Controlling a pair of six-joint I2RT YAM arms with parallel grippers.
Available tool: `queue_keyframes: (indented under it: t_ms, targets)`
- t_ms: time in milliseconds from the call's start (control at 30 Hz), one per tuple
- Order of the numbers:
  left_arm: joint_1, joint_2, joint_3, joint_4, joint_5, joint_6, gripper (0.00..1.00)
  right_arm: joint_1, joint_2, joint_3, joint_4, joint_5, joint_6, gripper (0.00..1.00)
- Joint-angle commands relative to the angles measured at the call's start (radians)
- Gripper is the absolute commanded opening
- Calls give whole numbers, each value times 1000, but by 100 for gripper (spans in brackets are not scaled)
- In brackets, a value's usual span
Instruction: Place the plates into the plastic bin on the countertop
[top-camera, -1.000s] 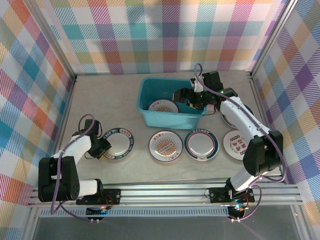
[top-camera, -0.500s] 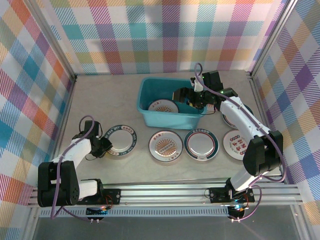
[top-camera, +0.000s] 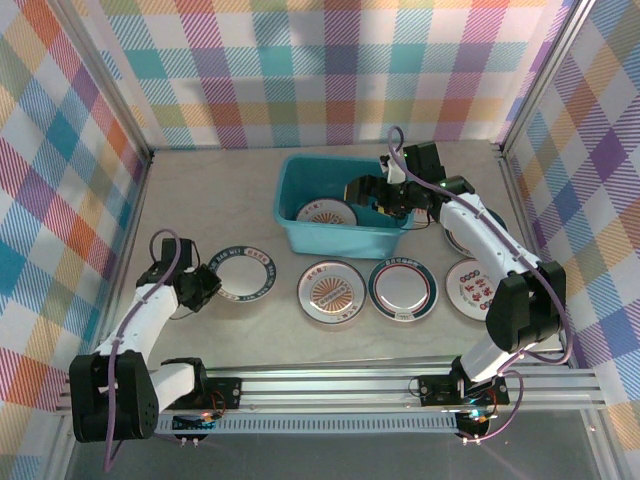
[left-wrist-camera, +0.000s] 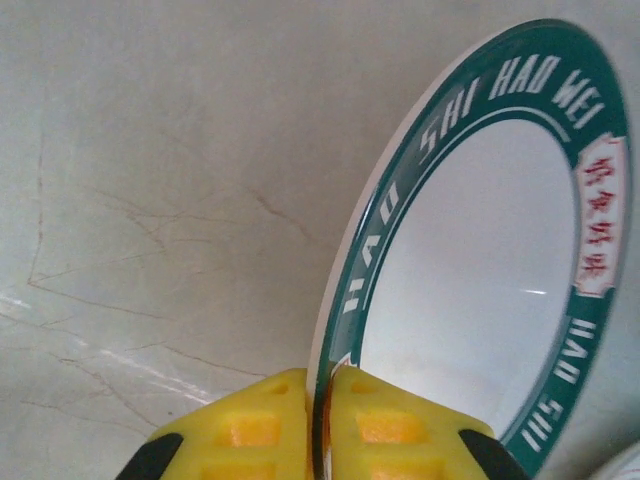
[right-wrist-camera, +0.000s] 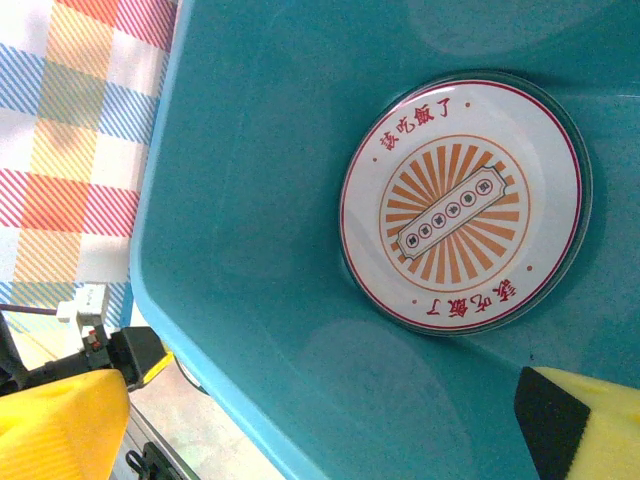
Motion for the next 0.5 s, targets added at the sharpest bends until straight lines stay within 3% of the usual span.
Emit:
queue_keyframes:
  t_ms: [0,67,467]
  targets:
    - [-1,-12,46,-38,-3,-15,4,5,18,45,-8,-1,1,99]
    - [-1,-5,69,-42,-1,-13,0,6,20,55,-14,1,-4,99]
    - [-1,32,265,-65,-7,28,0,5,90,194,-99,2,-30,99]
